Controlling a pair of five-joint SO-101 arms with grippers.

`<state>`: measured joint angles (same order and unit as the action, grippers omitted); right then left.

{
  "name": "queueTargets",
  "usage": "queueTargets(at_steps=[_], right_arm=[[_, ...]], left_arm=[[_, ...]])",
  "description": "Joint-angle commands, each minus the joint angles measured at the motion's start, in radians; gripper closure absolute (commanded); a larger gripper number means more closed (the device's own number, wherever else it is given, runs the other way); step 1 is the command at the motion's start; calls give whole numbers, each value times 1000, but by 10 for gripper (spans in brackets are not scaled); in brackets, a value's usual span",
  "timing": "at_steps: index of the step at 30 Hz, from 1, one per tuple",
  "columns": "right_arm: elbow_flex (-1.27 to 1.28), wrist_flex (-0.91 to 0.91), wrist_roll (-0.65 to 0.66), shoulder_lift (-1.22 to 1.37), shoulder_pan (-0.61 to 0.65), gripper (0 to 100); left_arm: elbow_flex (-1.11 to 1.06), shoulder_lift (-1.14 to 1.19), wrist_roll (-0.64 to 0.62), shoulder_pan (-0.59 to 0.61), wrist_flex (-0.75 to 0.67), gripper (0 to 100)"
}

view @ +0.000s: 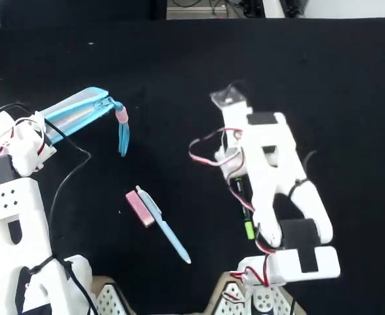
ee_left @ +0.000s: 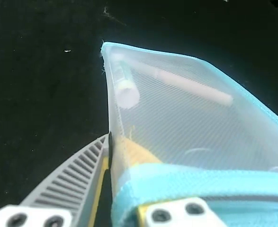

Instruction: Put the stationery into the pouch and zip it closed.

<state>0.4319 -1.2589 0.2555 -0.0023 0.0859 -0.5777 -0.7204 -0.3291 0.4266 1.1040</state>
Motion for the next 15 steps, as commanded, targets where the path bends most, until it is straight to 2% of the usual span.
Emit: queueTargets(at_steps=[1, 6, 15], right_arm=[[-137, -25, 3, 70, 9, 819], [-282, -84, -55, 277, 9, 819], [-430, -91, -61, 476, 8, 839]], left_arm=[[54, -8, -5, -12, 2, 970], [54, -8, -5, -12, 2, 970], [54, -8, -5, -10, 2, 970]])
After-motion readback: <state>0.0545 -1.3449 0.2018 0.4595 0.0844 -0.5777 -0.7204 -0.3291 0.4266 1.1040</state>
